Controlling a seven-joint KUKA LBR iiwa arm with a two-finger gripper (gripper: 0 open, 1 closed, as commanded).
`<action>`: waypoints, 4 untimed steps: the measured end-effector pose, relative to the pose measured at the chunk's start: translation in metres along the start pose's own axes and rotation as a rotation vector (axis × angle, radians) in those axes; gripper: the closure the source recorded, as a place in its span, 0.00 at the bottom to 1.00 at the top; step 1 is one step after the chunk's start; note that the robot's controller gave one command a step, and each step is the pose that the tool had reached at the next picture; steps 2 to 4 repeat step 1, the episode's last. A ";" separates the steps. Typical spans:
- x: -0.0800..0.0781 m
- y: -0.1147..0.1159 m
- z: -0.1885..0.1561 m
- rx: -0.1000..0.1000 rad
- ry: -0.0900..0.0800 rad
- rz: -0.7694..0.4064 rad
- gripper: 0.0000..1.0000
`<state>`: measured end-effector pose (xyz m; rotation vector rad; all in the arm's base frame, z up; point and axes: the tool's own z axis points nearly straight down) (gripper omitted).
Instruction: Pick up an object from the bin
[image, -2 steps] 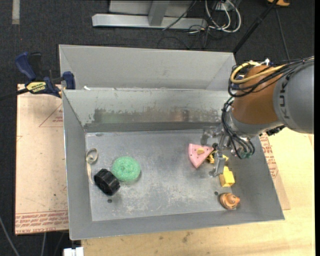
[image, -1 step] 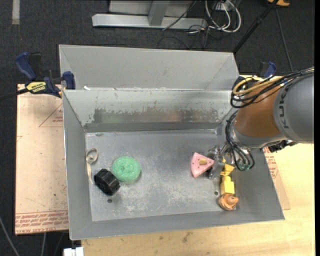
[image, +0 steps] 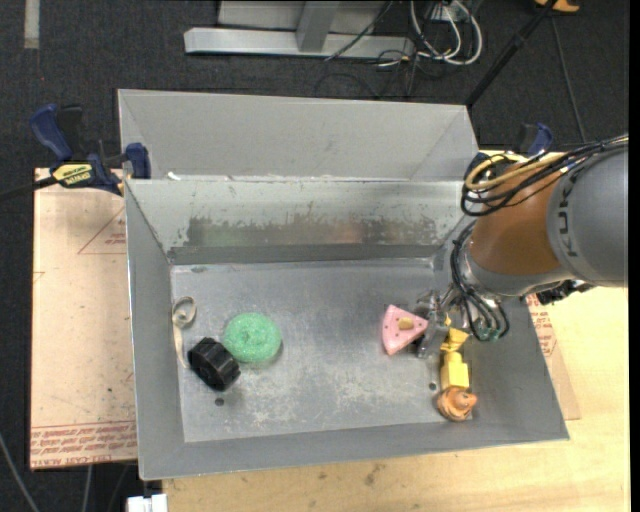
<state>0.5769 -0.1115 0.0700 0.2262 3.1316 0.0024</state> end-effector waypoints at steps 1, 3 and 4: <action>0.007 0.022 -0.142 0.001 -0.002 -0.011 1.00; 0.007 0.022 -0.142 0.001 -0.002 -0.011 1.00; 0.007 0.022 -0.142 0.001 -0.002 -0.011 1.00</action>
Offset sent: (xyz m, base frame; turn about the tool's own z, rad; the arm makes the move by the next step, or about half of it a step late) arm 0.0000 0.0000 0.0000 0.0000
